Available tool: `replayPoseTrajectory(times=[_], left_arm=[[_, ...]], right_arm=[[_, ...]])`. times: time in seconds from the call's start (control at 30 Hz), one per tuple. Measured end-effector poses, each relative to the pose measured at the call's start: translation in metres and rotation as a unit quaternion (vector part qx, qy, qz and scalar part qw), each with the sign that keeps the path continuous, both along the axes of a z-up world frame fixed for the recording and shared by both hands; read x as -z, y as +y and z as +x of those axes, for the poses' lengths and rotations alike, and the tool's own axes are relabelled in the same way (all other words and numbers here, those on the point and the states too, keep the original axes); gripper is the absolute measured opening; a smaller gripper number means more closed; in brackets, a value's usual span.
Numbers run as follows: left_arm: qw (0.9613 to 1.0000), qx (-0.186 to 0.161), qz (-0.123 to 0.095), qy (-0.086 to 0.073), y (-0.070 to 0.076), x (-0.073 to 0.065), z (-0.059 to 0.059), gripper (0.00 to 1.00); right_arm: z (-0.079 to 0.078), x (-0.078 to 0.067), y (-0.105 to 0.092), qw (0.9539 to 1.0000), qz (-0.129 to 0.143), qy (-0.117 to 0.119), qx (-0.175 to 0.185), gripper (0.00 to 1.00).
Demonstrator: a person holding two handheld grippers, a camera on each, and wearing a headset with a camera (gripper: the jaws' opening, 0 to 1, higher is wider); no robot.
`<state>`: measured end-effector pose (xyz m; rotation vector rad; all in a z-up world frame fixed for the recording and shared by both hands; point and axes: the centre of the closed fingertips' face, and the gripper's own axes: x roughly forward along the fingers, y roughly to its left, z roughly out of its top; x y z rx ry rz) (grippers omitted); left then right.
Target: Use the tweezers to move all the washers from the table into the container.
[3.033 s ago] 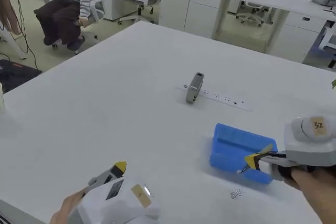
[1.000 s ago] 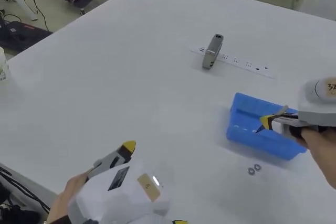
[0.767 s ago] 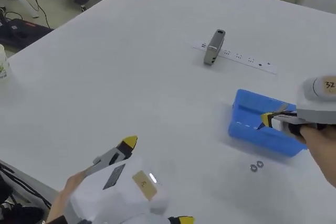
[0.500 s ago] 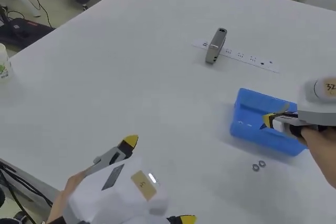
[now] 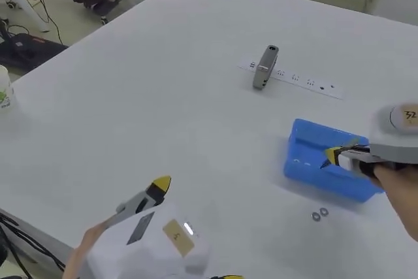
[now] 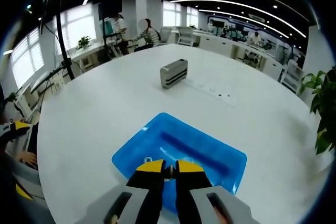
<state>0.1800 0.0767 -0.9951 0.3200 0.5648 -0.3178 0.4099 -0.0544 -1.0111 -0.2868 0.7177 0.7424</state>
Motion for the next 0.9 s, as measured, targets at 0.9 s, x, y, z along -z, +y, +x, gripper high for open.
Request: replayPoseTrajectory(times=[0.9], left_arm=[[0.9998,-0.007,-0.006,-0.019,0.003,-0.007,0.001,0.99]], right_arm=[[-0.049,-0.073,-0.004,0.9956,0.08,-0.047,-0.014,0.03]])
